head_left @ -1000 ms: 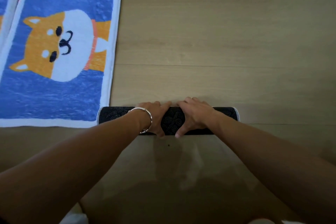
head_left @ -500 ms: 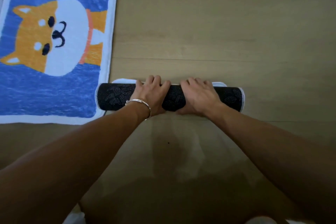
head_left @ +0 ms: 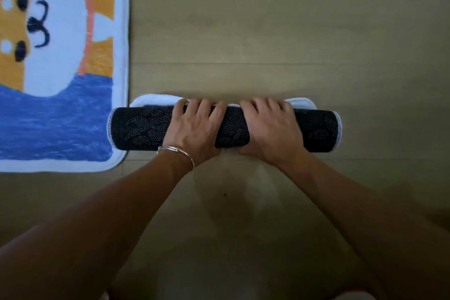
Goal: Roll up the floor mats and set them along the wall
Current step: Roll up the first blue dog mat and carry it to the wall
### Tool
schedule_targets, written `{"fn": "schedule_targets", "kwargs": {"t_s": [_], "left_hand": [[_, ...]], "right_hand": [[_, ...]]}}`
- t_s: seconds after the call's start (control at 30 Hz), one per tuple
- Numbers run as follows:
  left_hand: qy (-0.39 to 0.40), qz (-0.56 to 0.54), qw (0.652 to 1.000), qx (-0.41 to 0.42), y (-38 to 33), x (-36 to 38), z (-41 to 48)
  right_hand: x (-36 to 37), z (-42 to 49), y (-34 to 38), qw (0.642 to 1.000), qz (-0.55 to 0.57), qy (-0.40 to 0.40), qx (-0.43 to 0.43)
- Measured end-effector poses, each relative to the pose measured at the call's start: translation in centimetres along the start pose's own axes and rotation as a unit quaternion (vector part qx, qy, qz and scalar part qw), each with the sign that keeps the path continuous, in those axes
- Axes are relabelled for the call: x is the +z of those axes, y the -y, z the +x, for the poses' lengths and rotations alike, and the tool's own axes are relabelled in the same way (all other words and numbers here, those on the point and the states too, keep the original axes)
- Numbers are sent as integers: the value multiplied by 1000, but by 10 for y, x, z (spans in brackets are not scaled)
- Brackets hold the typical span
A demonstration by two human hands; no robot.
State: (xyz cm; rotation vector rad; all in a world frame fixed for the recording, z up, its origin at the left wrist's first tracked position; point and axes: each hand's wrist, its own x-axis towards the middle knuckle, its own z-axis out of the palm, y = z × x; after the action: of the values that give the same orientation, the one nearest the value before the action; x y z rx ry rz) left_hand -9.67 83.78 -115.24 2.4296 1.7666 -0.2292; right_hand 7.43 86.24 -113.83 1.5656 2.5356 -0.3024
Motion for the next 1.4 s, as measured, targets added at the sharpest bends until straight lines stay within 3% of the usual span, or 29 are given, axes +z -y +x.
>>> {"fn": "schedule_targets", "kwargs": {"t_s": [0.13, 0.3, 0.43, 0.5, 0.6, 0.77, 0.97, 1.13, 1.4], "left_hand": [[-3, 28, 1000, -8, -5, 3, -4], [111, 94, 989, -28, -19, -9, -6], [238, 124, 961, -71, -34, -24, 9], [301, 109, 945, -74, -34, -36, 16], [323, 90, 941, -53, -27, -46, 19], [248, 73, 966, 10, -27, -59, -31], [263, 101, 957, 69, -18, -127, -79], [195, 105, 973, 68, -10, -242, -38], [105, 145, 973, 148, 17, -495, -7]], "right_hand": [[13, -6, 4, 998, -8, -54, 10], [15, -10, 6, 996, -19, -85, 16], [12, -12, 18, 997, -26, -33, 71], [3, -9, 21, 996, -20, 48, 77], [-7, -7, 20, 981, 19, 180, 77], [-18, -49, 52, 967, 51, 212, 129], [-82, -99, 84, 966, 72, 216, 120], [-207, -72, 42, 980, 60, 162, 101], [-455, -80, 9, 996, 33, 70, 44]]}}
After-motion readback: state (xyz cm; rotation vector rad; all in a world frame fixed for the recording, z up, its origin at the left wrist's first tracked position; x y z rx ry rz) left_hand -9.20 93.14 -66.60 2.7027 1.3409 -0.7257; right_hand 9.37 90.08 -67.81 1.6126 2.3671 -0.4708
